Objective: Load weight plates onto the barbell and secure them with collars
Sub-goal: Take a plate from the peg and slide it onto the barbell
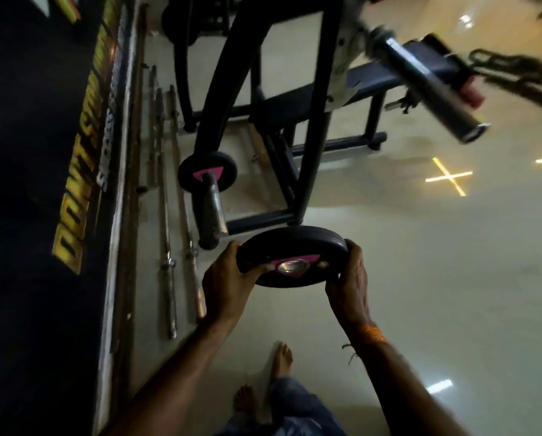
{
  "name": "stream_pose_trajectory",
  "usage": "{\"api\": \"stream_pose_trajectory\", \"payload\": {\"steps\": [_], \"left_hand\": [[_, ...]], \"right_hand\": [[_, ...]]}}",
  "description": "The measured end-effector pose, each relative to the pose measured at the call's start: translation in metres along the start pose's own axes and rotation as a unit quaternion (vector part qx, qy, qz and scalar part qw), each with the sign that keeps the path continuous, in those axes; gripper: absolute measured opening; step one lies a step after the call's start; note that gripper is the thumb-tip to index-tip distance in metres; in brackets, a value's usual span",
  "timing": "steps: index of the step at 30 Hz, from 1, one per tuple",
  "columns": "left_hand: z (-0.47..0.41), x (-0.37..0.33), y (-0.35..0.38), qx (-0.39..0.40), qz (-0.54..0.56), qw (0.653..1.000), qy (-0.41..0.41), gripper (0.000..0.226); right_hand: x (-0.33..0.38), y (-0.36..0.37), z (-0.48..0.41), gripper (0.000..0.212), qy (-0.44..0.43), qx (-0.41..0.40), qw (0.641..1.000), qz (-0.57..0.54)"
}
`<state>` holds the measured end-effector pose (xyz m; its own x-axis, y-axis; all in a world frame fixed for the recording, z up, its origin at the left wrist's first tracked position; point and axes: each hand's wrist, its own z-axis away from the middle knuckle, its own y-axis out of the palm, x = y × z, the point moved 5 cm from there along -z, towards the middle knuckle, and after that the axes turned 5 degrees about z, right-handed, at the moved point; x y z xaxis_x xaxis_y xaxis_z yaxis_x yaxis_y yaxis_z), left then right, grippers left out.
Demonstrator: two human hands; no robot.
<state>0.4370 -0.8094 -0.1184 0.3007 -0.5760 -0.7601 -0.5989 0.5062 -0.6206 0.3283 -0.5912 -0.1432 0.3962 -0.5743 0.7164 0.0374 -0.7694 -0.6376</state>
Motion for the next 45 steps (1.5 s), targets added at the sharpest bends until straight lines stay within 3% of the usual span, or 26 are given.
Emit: {"api": "stream_pose_trajectory", "payload": {"steps": [4, 9, 15, 18, 25, 32, 45], "left_hand": [[-0.015, -0.062, 0.013, 0.003, 0.0, 0.999, 0.052, 0.064], [-0.034, -0.142, 0.043, -0.013, 0.025, 0.993, 0.115, 0.066], [-0.063, -0.219, 0.11, -0.024, 0.026, 0.99, 0.139, 0.076], [-0.08, -0.247, 0.147, -0.032, 0.019, 0.992, 0.118, 0.083], [-0.111, -0.302, 0.202, -0.064, 0.017, 0.995, 0.071, 0.076], [-0.102, -0.322, 0.21, -0.085, 0.029, 0.996, 0.02, 0.061], [-0.114, -0.328, 0.217, -0.109, 0.05, 0.993, -0.004, 0.07]], "right_hand": [[-0.001, -0.064, -0.018, 0.045, 0.038, -0.073, 0.997, -0.013], [-0.011, -0.138, -0.056, 0.054, -0.001, -0.156, 0.988, -0.008], [-0.06, -0.208, -0.121, 0.058, -0.029, -0.194, 0.981, -0.008], [-0.091, -0.231, -0.161, 0.058, -0.038, -0.185, 0.982, -0.015], [-0.138, -0.258, -0.247, 0.066, -0.064, -0.12, 0.99, -0.042], [-0.15, -0.262, -0.277, 0.063, -0.105, -0.067, 0.991, -0.047], [-0.146, -0.26, -0.304, 0.07, -0.14, -0.031, 0.986, -0.085]]}}
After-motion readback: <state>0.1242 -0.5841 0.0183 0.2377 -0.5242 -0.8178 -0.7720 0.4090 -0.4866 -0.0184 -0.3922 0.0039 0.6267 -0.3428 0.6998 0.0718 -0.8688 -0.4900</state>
